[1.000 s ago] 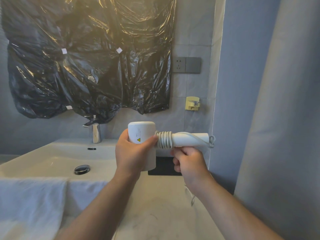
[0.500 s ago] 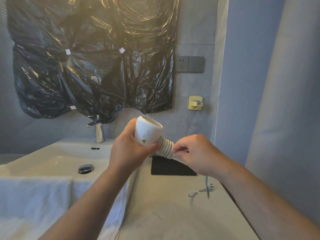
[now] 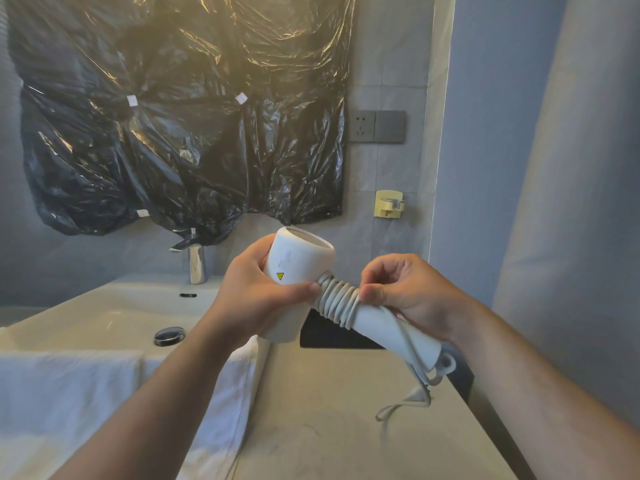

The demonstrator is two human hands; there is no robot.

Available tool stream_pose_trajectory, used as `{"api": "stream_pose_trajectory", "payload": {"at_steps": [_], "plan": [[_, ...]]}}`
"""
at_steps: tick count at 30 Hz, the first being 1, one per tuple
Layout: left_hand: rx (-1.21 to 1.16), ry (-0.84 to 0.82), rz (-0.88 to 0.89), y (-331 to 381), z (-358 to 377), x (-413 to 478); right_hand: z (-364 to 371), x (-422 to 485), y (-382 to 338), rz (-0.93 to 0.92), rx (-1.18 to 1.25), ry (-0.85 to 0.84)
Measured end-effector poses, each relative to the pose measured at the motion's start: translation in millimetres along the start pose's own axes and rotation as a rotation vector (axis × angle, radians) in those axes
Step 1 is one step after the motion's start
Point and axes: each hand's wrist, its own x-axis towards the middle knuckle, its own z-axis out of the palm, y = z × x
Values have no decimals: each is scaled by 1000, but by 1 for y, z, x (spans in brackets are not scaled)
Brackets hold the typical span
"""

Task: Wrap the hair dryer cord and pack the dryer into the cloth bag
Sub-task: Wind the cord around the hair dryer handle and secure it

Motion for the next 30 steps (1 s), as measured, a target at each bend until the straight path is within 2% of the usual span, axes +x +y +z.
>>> {"api": "stream_pose_trajectory", "payload": {"at_steps": [3,6,10,13,15,20,23,26,28,30], "plan": [[-16,-22,-4,2,1,-2,-7,2,8,34,194,-127],[-78,-20,-30,2,3,-3,-12,6,13,57,300,-166],[-147,12,-64,2,5,-1,-10,8,22,54,341,-59],[-171,105,-104,1,11,-1,2,7,38,-6,715,33],[-175,148,-134,0,15,0,12,8,43,-87,796,78],[-187,243,-177,-1,18,1,23,7,44,-133,508,270],[-213,323,-193,-3,20,4,35,5,46,-75,322,359],[-164,442,-159,-8,16,10,47,0,46,-21,-125,356],[-37,479,-95,-11,12,14,47,-4,45,-15,-484,318],[98,481,-57,-13,8,14,43,-5,38,-48,-689,300]]}}
